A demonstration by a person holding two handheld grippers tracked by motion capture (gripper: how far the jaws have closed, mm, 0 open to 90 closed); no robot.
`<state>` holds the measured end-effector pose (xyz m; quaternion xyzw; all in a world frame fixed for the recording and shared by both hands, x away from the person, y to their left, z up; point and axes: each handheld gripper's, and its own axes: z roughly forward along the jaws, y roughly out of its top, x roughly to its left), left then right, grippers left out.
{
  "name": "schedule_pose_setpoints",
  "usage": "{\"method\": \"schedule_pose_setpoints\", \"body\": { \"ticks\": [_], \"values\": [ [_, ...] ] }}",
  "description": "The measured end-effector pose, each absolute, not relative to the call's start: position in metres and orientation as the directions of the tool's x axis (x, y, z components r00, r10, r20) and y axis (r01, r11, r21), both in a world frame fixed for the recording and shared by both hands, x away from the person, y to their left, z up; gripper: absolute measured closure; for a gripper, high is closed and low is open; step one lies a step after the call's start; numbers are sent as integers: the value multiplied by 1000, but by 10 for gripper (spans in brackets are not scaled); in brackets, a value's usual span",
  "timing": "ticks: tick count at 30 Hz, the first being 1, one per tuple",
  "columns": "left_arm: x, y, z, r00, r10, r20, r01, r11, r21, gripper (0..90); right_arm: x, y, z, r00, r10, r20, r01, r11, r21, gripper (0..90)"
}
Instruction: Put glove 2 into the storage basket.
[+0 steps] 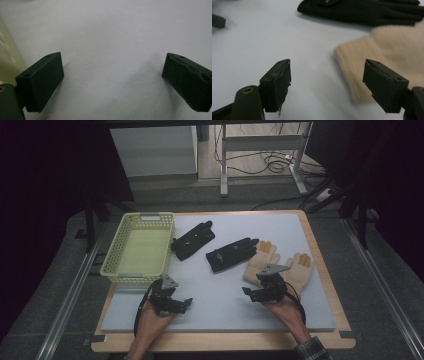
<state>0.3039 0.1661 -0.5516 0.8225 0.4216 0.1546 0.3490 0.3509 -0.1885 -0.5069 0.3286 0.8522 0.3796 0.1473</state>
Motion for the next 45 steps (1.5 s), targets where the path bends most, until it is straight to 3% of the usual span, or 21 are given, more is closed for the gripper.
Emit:
{"method": "schedule_pose_setpoints", "body": {
  "ticks": [35,41,45],
  "values": [
    [304,166,-552,596,802,-41,586,-400,704,42,475,-39,-504,-757,653,-14,425,508,750,546],
    [304,166,-552,596,802,-44,587,-398,705,41,492,-23,-511,-749,663,-10,433,500,750,530],
    [304,166,-552,596,802,-44,587,-398,705,42,509,-6,-517,-730,684,-8,448,487,750,444]
  ]
}}
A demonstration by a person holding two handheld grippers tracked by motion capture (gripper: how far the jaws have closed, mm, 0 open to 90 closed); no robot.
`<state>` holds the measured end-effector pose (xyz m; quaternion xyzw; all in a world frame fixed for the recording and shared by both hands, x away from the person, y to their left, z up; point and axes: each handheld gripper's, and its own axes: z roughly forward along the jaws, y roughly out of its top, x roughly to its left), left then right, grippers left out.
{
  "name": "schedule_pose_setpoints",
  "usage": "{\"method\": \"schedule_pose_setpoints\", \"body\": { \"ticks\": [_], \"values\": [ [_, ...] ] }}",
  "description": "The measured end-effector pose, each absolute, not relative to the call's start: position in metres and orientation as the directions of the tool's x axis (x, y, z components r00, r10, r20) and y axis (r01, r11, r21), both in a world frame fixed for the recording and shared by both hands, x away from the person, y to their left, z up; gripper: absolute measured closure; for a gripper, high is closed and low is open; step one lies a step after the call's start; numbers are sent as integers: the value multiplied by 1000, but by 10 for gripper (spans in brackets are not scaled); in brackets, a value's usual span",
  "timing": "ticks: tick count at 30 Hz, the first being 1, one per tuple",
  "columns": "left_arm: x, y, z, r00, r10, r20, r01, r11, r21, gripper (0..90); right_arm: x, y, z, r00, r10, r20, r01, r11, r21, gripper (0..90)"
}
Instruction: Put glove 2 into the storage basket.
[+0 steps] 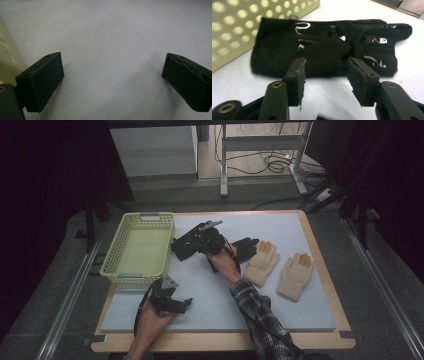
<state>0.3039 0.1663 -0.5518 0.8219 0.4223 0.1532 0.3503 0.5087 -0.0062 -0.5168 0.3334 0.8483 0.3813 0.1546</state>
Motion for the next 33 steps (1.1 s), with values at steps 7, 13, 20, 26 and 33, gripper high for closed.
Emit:
{"method": "schedule_pose_setpoints", "body": {
  "ticks": [7,13,20,26,33],
  "values": [
    [304,166,-552,597,801,-44,587,-398,705,41,524,14,-529,-716,695,-66,453,534,714,440],
    [304,166,-552,596,801,-44,587,-398,705,41,526,16,-531,-694,715,-83,479,544,689,739],
    [304,166,-552,597,801,-45,587,-398,704,42,523,10,-525,-710,699,-84,466,557,688,850],
    [304,166,-552,597,801,-45,588,-398,704,41,512,0,-507,-738,672,-65,434,546,717,851],
    [304,166,-552,597,801,-43,588,-400,704,41,494,-11,-483,-758,649,-61,390,526,756,852]
  ]
}}
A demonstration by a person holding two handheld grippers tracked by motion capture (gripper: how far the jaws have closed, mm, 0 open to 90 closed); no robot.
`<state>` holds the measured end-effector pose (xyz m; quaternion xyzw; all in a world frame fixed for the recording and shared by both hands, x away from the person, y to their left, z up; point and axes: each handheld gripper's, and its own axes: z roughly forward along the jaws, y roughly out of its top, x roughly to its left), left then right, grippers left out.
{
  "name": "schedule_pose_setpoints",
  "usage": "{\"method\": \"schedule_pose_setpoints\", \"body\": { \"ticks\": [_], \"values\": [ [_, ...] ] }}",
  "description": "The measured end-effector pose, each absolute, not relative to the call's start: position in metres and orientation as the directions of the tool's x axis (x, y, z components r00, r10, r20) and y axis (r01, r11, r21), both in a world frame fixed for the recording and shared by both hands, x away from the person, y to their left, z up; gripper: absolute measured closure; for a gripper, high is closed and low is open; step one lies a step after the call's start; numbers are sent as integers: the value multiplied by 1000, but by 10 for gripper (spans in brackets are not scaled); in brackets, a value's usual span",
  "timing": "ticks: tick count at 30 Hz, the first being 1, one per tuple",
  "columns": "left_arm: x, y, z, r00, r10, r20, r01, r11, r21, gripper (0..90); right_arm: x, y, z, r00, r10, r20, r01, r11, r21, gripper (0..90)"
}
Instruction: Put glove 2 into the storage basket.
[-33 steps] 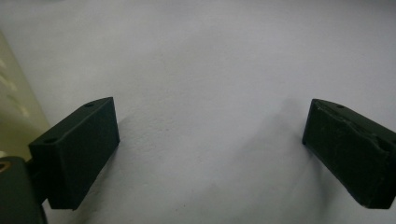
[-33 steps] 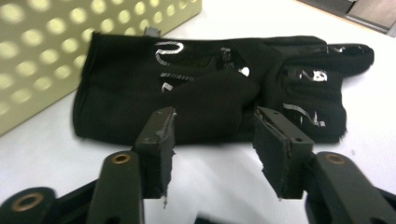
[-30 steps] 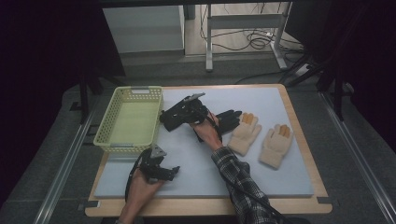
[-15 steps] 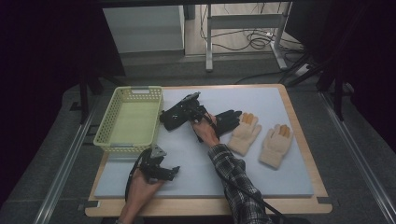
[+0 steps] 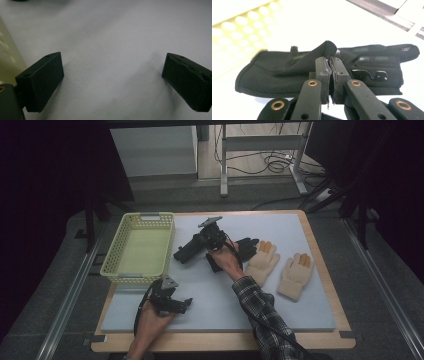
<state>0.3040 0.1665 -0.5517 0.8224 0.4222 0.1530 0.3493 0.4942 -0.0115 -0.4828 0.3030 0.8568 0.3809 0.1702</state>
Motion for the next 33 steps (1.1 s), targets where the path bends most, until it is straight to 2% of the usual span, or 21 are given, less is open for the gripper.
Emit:
{"method": "schedule_pose_setpoints", "body": {
  "ticks": [8,18,23,28,30,33],
  "values": [
    [304,167,-552,597,801,-42,587,-401,703,41,456,-36,-450,-795,604,-43,341,505,793,852],
    [304,167,-552,598,801,-43,587,-400,704,41,404,-77,-431,-828,560,-21,312,491,814,852],
    [304,166,-552,595,802,-45,588,-397,705,41,371,-104,-440,-843,538,6,319,490,811,851],
    [304,166,-552,593,804,-46,588,-394,706,41,336,-134,-472,-845,533,36,356,511,782,846],
    [304,166,-552,594,803,-46,588,-394,706,41,327,-144,-487,-840,541,43,383,534,754,806],
    [304,166,-552,596,802,-43,587,-399,704,41,324,-168,-496,-812,581,60,420,509,752,682]
  ]
}}
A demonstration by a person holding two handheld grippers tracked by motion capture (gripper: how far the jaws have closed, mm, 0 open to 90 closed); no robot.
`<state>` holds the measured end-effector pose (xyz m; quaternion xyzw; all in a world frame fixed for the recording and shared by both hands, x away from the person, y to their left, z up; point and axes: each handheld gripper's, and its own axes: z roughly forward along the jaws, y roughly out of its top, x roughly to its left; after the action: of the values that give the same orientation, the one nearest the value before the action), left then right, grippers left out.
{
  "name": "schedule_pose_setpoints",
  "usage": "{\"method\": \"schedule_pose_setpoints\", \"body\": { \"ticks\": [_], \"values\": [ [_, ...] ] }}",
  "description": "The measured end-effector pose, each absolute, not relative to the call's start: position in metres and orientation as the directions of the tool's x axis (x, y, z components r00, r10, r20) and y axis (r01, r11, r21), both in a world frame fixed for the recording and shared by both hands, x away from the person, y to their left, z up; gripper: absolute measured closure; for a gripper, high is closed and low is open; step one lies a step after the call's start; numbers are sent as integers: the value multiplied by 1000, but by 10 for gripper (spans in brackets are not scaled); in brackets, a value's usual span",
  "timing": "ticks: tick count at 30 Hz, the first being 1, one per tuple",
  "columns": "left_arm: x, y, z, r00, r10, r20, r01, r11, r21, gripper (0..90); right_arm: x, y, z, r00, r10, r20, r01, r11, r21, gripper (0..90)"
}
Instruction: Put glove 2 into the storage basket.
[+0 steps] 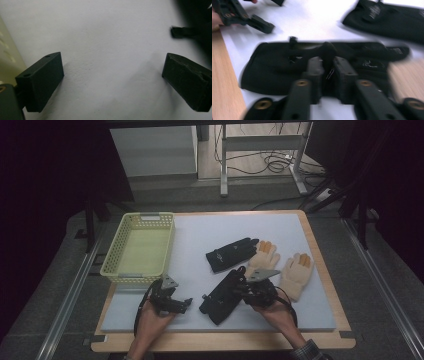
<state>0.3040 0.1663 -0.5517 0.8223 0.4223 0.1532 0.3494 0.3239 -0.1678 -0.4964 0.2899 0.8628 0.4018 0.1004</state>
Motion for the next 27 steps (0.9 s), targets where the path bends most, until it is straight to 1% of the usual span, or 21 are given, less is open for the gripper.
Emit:
{"method": "schedule_pose_setpoints", "body": {
  "ticks": [2,4,5,7,9,10,13,17,22,27],
  "values": [
    [304,166,-552,596,801,-43,588,-399,704,41,328,-184,-495,-776,628,63,442,469,765,686],
    [304,166,-552,596,802,-43,588,-399,704,41,332,-196,-495,-743,668,43,451,453,769,695],
    [304,166,-552,597,801,-43,587,-399,704,41,334,-198,-495,-735,677,39,455,450,768,697],
    [304,166,-552,596,802,-44,588,-399,704,41,338,-201,-500,-723,688,63,474,427,770,693],
    [304,166,-552,596,802,-43,587,-399,704,41,339,-198,-505,-714,698,49,484,441,756,687],
    [304,166,-552,596,802,-43,587,-399,704,41,340,-194,-508,-709,705,25,485,461,743,693],
    [304,166,-552,596,802,-43,587,-399,705,42,342,-188,-521,-698,715,29,525,484,700,767],
    [304,166,-552,596,802,-44,588,-398,704,41,344,-187,-524,-696,718,34,522,472,711,816],
    [304,166,-552,596,802,-43,588,-399,704,41,357,-173,-526,-702,712,19,506,480,716,822],
    [304,166,-552,596,802,-44,588,-399,704,41,370,-161,-528,-704,710,34,500,461,733,821]
  ]
}}
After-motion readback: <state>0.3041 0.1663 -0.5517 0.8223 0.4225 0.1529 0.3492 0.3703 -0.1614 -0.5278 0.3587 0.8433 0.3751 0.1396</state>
